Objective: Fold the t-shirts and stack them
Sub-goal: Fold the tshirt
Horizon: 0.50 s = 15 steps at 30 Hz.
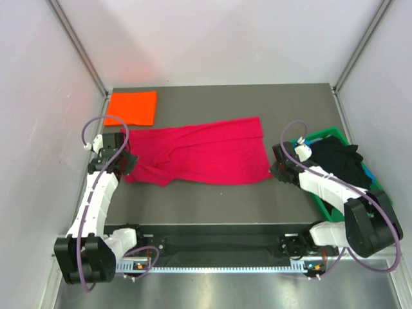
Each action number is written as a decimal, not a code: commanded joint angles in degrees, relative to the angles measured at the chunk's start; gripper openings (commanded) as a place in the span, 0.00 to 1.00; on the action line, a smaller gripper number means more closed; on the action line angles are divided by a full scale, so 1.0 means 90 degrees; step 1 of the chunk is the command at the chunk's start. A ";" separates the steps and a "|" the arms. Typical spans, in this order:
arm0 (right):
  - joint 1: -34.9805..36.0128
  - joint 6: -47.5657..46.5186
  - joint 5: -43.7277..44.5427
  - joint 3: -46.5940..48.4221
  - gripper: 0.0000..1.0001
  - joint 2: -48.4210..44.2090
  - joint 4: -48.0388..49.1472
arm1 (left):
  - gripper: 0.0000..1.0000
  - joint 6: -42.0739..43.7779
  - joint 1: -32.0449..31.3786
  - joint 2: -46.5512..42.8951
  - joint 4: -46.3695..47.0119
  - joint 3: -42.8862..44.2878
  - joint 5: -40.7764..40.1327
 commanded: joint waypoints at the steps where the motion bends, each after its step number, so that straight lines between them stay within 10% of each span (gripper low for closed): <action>1: 0.0081 -0.0497 0.0259 0.0507 0.00 -0.0093 0.0288 | 0.00 0.0112 -0.0012 0.0204 0.0480 0.0279 -0.0191; 11: 0.0042 -0.0732 0.0259 0.0888 0.00 0.0181 0.0064 | 0.00 0.0123 -0.0012 0.0605 0.0686 0.0367 -0.0279; 15: 0.0052 0.0115 -0.0004 0.0987 0.40 0.0133 -0.0756 | 0.00 0.0064 -0.0012 0.0557 0.0725 0.0270 -0.0093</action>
